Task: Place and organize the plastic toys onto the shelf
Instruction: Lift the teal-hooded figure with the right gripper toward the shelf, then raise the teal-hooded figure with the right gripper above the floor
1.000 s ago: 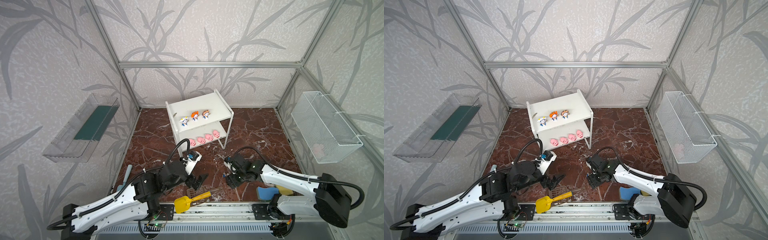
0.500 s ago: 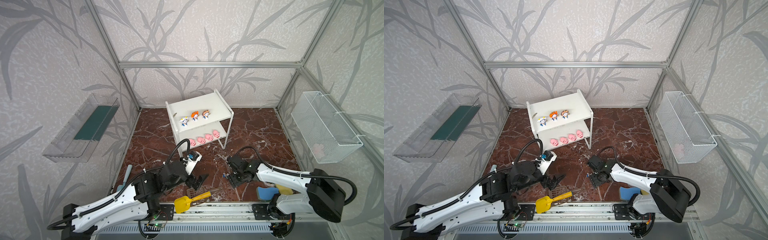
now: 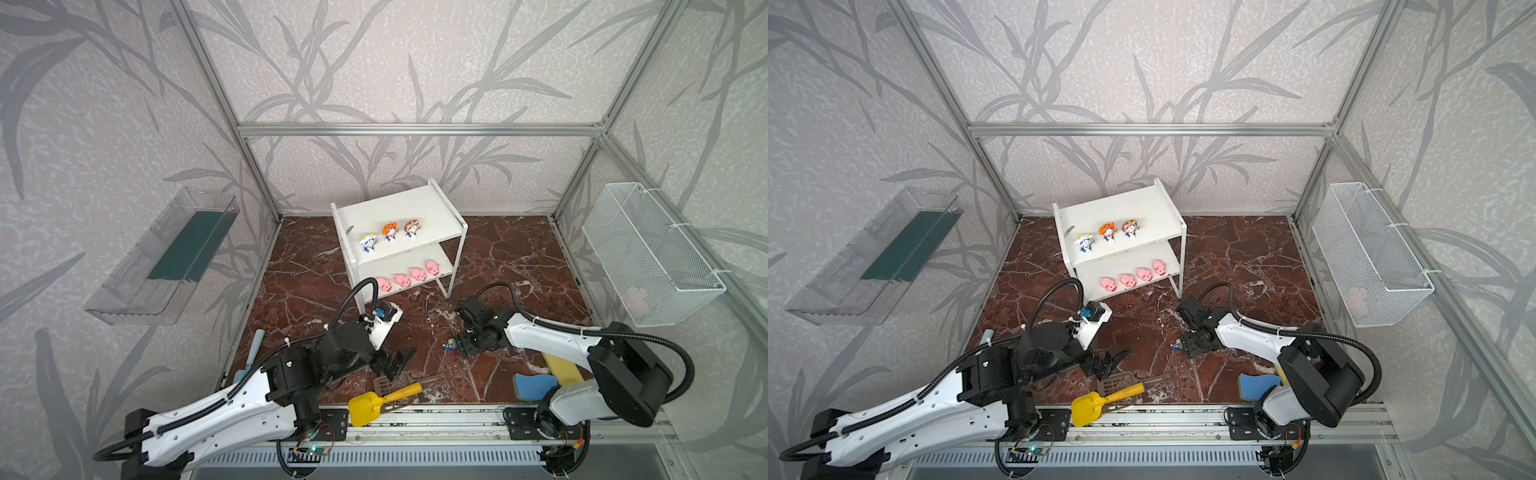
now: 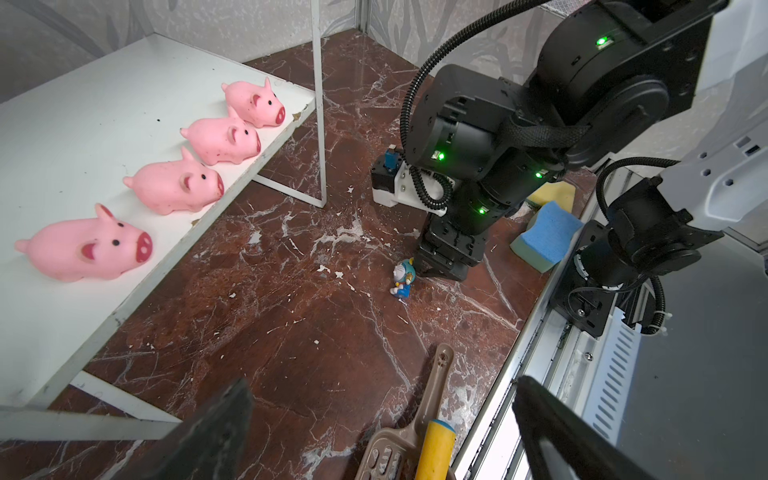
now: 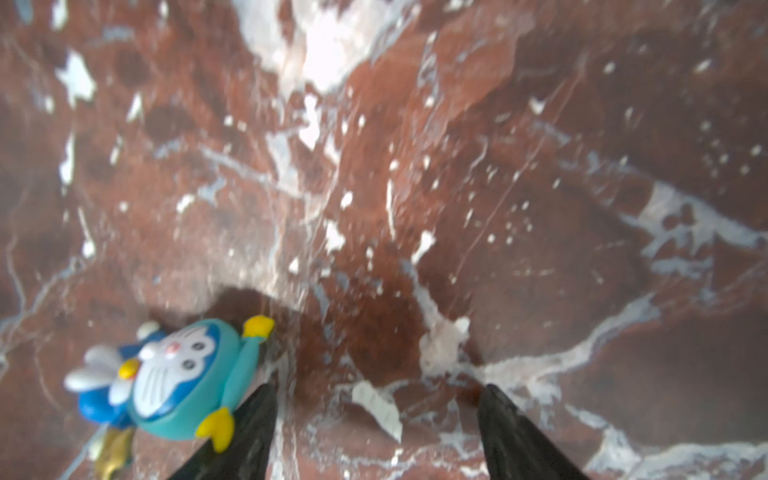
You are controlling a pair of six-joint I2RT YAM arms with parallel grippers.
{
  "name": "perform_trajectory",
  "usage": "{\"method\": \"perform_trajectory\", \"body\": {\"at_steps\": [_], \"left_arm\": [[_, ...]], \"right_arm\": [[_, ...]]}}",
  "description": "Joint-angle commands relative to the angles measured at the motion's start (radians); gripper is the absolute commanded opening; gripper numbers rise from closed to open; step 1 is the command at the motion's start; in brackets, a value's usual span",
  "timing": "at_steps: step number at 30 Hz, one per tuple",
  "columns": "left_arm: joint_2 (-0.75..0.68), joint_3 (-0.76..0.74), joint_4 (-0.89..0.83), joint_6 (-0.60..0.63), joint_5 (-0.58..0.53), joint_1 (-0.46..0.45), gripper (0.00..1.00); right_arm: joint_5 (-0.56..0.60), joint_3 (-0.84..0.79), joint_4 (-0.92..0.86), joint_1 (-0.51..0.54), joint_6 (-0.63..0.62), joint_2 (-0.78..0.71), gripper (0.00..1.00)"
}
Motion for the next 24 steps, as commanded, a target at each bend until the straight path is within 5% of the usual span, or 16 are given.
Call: {"method": "perform_trajectory", "body": {"at_steps": [1,14,24], "left_arm": [[-0.006,-0.009,0.003,0.014,-0.021,-0.005,0.99],[-0.014,-0.005,-0.005,0.011,-0.025,-0.005,0.99],[0.011,-0.005,0.000,0.011,-0.012,-0.005,0.99]], "right_arm": [[0.042,0.053,-0.002,-0.006,-0.016,0.031,0.77],[0.040,0.126,0.025,-0.041,-0.043,0.079,0.77],[-0.225,0.041,0.012,-0.071,-0.030,-0.121,0.73]]}}
